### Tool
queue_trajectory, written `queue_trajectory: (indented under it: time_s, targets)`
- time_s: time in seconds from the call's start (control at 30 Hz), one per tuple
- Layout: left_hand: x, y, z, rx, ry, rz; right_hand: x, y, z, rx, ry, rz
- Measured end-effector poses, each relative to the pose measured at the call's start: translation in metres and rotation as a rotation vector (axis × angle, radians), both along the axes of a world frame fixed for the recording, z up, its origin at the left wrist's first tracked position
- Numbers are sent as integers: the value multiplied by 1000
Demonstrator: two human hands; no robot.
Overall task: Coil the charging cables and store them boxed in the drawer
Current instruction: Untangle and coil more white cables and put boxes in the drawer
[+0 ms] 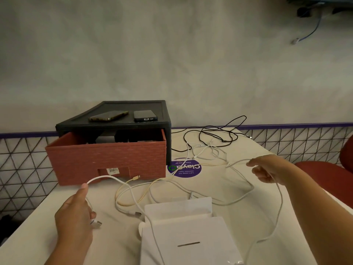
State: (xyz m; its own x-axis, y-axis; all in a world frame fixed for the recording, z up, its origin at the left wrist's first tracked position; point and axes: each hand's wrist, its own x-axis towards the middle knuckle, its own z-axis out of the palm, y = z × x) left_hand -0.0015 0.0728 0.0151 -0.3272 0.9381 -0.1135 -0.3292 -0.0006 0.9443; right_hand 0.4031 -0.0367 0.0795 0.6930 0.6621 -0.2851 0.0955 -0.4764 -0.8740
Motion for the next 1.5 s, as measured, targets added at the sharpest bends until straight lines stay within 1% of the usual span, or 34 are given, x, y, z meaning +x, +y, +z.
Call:
queue_trajectory:
  time_s: [0.13,0.27,0.33,0.4,0.5,0.57,0.63,0.7,0.8,0.87,0.93,1.0,1.1,1.2,1.33,1.5]
  targets:
    - [2,-3,1,34,-35,-39,-5,16,30,-191,-213,116]
    - [1,-3,-1,26,6,-86,-20,32,45,-387,-439,207]
    - [2,-3,-1,5,16,-86,-24,35,51,-528,-634,223]
    - [5,-4,0,-15,26,-100,-24,35,61,-608,-889,194]
    - [8,-5,-1,-19,15,-131,-24,35,85,-631,-1255,77]
    - [8,-5,-1,-14,-5,-154,-29,38,104,-630,-1480,70]
    - [9,-6,-1,-17,-24,-181,-35,43,121,-614,-1615,64]
    - [9,-6,-1,-22,-26,-203,-35,48,134,-525,-1679,32]
    - [10,-5,-3,-26,0,-247,-29,51,145,-320,-1776,-1]
    - [10,-4,-5,-25,10,-258,-28,50,146,-258,-1853,16]
    - [10,-3,-6,-22,3,-259,-27,47,144,-253,-1903,63]
    - [11,-2,-6,-19,-6,-255,-24,40,144,-187,-1907,60]
    - [10,-1,-8,0,-25,-252,-14,27,148,-47,-1874,-42]
    - [10,0,-8,9,-26,-239,-5,11,156,-38,-1878,-121]
    - [12,0,-8,2,-30,-233,1,-6,170,-212,-2004,-85]
    - [10,-1,-9,1,-11,-236,6,-15,173,-270,-1997,-118]
